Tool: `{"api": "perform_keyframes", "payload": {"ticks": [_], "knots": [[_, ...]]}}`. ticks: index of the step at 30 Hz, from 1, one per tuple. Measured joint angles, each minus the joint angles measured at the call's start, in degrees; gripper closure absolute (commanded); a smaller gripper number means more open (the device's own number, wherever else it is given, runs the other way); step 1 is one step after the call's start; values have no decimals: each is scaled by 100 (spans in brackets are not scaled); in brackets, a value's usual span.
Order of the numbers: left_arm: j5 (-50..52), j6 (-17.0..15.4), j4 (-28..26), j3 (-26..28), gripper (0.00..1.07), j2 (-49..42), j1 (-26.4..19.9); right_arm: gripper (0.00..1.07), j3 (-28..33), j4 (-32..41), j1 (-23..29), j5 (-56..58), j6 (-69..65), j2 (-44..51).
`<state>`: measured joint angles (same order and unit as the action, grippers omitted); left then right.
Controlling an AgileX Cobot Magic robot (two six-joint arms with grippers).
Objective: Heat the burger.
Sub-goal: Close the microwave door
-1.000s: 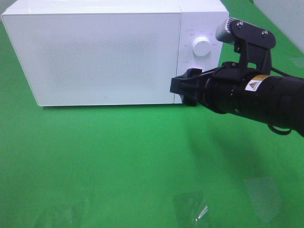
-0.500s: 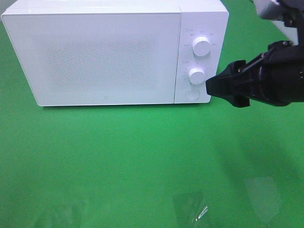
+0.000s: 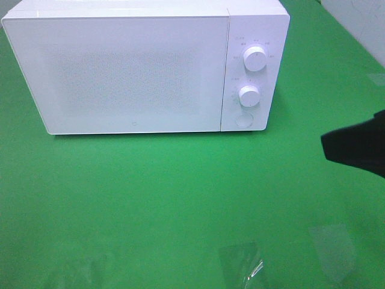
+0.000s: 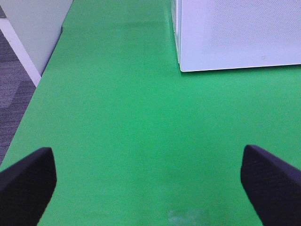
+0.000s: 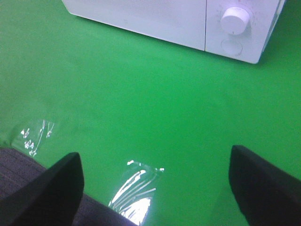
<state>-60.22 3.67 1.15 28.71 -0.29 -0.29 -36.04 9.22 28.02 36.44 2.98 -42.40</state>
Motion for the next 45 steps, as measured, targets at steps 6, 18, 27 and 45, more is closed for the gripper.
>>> {"api": "perform_keyframes", "payload": {"ticks": [6, 18, 27, 45], "knots": [[0, 0, 0, 0, 6, 0, 0, 29, 0, -206, -23, 928, -390, 630], [0, 0, 0, 0, 6, 0, 0, 31, 0, -430, -1140, 1719, -487, 2332], [0, 0, 0, 0, 6, 0, 0, 31, 516, -590, -1942, 1902, -487, 3535], [0, 0, 0, 0, 6, 0, 0, 31, 693, -630, -2710, 2097, -481, 4274]]}}
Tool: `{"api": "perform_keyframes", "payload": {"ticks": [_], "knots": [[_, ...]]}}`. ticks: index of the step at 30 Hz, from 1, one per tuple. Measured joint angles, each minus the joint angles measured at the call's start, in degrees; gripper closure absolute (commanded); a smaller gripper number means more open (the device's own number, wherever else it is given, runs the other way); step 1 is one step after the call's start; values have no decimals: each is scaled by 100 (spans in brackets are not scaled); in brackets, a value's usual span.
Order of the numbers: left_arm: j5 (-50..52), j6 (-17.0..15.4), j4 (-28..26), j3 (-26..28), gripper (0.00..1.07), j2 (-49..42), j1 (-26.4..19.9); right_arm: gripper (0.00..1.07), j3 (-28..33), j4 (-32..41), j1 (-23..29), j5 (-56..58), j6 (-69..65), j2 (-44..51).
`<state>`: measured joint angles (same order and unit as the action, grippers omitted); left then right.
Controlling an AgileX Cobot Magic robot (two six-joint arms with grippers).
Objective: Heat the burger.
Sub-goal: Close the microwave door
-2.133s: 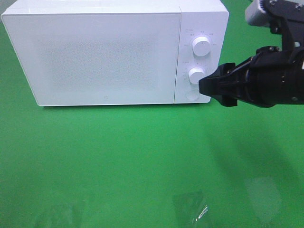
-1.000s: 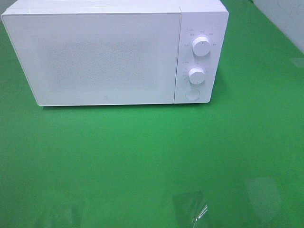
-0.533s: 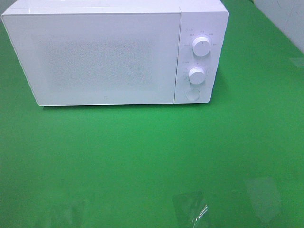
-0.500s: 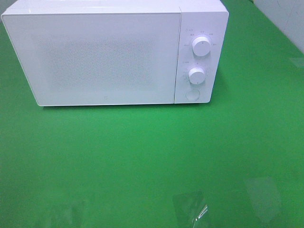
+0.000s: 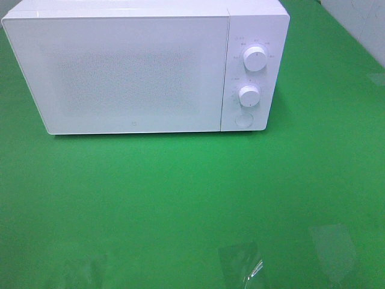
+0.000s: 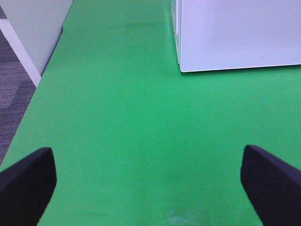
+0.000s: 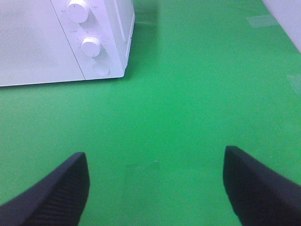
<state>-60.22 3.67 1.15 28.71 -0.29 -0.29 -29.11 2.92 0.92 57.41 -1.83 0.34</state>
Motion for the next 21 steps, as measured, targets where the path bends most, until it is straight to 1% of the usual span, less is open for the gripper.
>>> {"api": "perform_keyframes", "payload": {"ticks": [21], "knots": [[0, 0, 0, 0, 6, 0, 0, 31, 0, 0, 0, 0, 0, 0]]}}
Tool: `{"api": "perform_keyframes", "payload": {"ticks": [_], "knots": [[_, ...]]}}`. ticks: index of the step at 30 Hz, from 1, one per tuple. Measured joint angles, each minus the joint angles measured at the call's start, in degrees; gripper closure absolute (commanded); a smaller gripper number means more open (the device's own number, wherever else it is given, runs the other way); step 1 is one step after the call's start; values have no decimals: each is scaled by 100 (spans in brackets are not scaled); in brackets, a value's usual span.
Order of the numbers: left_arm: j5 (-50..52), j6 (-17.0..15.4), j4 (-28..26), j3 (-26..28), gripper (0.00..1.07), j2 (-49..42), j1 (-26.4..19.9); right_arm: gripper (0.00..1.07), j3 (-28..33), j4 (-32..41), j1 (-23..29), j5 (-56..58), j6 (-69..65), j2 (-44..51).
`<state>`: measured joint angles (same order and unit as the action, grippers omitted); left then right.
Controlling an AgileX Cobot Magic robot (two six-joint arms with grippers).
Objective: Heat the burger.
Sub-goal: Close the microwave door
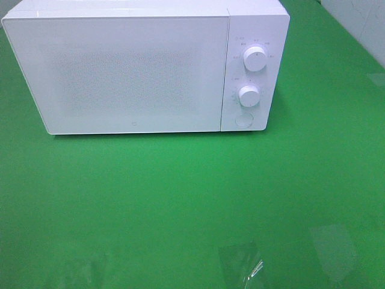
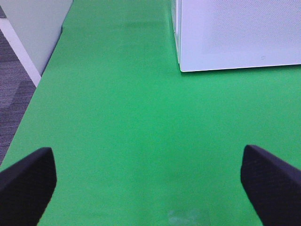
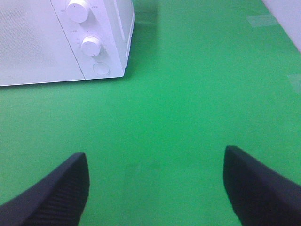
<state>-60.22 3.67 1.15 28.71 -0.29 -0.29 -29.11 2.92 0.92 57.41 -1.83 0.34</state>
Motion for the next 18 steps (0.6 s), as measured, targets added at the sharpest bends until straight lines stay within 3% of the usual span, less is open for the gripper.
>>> {"api": "perform_keyframes", "payload": {"ticks": [18], "knots": [[0, 0, 0, 0, 6, 0, 0, 31, 0, 0, -11, 0, 0, 0]]}}
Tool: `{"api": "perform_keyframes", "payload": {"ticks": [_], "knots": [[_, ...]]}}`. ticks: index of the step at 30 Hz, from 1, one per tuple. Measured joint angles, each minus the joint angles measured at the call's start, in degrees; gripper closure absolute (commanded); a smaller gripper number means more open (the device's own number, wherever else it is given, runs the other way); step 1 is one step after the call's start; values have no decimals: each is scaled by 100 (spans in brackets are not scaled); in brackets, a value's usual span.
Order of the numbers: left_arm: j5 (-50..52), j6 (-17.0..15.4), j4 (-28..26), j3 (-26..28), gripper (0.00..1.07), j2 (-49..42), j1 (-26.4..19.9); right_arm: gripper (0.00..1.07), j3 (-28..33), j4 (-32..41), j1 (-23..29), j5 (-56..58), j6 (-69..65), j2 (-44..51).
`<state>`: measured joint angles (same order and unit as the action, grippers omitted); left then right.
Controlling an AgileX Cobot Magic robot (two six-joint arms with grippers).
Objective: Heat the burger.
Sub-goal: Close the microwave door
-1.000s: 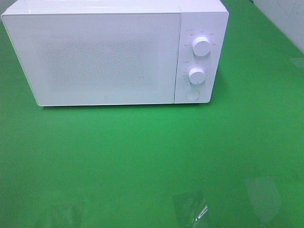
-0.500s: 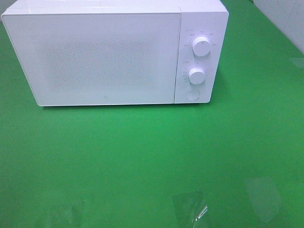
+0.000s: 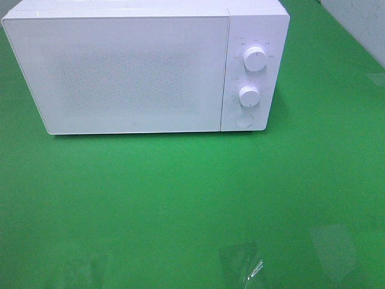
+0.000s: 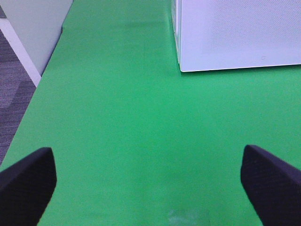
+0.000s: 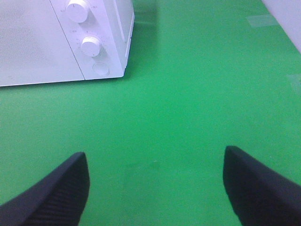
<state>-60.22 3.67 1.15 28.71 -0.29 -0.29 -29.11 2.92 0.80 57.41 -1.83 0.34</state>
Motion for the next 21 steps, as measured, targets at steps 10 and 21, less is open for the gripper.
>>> {"api": "perform_keyframes", "payload": {"ticks": [10, 21], "knots": [[0, 0, 0, 0, 6, 0, 0, 31, 0, 0, 0, 0, 0, 0], [0, 0, 0, 0, 6, 0, 0, 31, 0, 0, 0, 0, 0, 0]]}}
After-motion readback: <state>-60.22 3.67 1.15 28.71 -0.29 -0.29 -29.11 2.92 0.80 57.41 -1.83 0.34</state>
